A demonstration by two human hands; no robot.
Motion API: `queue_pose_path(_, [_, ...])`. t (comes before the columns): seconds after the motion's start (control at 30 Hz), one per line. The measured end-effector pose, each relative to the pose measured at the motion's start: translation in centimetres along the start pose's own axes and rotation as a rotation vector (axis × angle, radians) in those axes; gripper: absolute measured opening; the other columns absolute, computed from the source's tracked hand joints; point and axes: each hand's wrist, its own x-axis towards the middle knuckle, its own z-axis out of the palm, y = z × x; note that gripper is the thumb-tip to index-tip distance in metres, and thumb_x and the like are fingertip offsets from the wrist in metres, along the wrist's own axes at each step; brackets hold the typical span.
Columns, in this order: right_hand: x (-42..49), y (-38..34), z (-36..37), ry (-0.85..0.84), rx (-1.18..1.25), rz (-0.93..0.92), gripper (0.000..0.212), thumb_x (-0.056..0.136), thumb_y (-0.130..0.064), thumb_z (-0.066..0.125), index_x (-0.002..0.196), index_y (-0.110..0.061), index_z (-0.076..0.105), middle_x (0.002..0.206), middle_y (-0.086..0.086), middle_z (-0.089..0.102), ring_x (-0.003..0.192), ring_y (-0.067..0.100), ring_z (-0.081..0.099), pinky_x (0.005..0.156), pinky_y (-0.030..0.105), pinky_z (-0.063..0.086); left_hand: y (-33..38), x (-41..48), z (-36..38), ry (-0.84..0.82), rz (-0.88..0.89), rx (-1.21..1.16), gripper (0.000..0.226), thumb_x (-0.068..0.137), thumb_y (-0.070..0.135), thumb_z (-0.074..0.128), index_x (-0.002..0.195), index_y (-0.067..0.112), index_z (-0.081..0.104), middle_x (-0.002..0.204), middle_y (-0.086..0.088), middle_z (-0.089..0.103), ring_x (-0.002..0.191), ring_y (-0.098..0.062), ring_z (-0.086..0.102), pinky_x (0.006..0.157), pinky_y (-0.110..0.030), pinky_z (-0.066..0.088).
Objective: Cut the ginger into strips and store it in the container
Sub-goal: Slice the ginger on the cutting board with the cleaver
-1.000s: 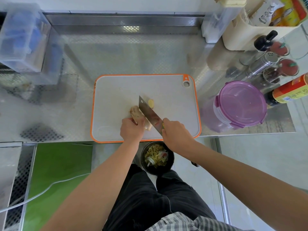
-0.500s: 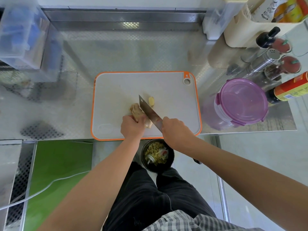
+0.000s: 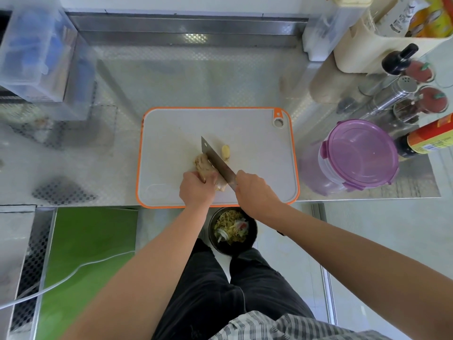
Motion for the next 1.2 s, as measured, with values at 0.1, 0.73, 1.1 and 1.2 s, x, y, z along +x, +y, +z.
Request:
queue_pose_path(0.1, [0.2, 0.2, 0.2, 0.007, -0.007, 0.001, 0.011, 0.093, -0.002, 0.041, 0.09, -0.013, 0.038, 0.07, -0.002, 0.039, 0.065, 0.018, 0.045, 0.053, 0.027, 0.032, 0.0, -0.1, 0.0, -0.001, -0.004, -0.002, 0.059, 0.063, 0.068, 0.053, 0.083, 0.014, 0.065, 0.071, 0.001, 0.067, 0.066, -0.022, 0.068, 0.066, -0.042, 0.057])
queue_pose_path(0.73, [2.6, 1.4, -1.0, 0.141, 0.236, -0.037, 0.009, 0.096, -0.014, 0.04, 0.088, -0.011, 0.036, 0.072, 0.006, 0.047, 0.065, 0.03, 0.047, 0.054, 0.033, 0.032, 1.2, -0.5, -4.2, 0.047, 0.211, 0.181, 0.03, 0.084, 0.036, 0.061, 0.104, 0.013, 0.062, 0.092, -0.004, 0.063, 0.089, -0.026, 0.059, 0.074, -0.035, 0.046])
queue_pose_path(1.1, [1.7, 4.0, -3.0, 0.295, 0.268, 0.135, 0.009, 0.093, -0.008, 0.04, 0.084, -0.008, 0.036, 0.07, 0.004, 0.043, 0.064, 0.029, 0.048, 0.05, 0.037, 0.034, 1.2, -0.5, -4.1, 0.126, 0.236, 0.251, 0.038, 0.084, 0.033, 0.062, 0.103, 0.001, 0.055, 0.096, -0.012, 0.058, 0.091, -0.032, 0.055, 0.073, -0.036, 0.04])
queue_pose_path(1.2, [1.1, 2.8, -1.3, 0.264, 0.248, 0.171, 0.006, 0.093, -0.006, 0.039, 0.087, -0.008, 0.037, 0.084, 0.007, 0.041, 0.073, 0.029, 0.044, 0.061, 0.034, 0.029, 1.1, -0.4, -4.3, 0.135, 0.225, 0.241, 0.041, 0.086, 0.037, 0.06, 0.105, 0.001, 0.054, 0.099, -0.013, 0.059, 0.092, -0.032, 0.056, 0.075, -0.038, 0.041])
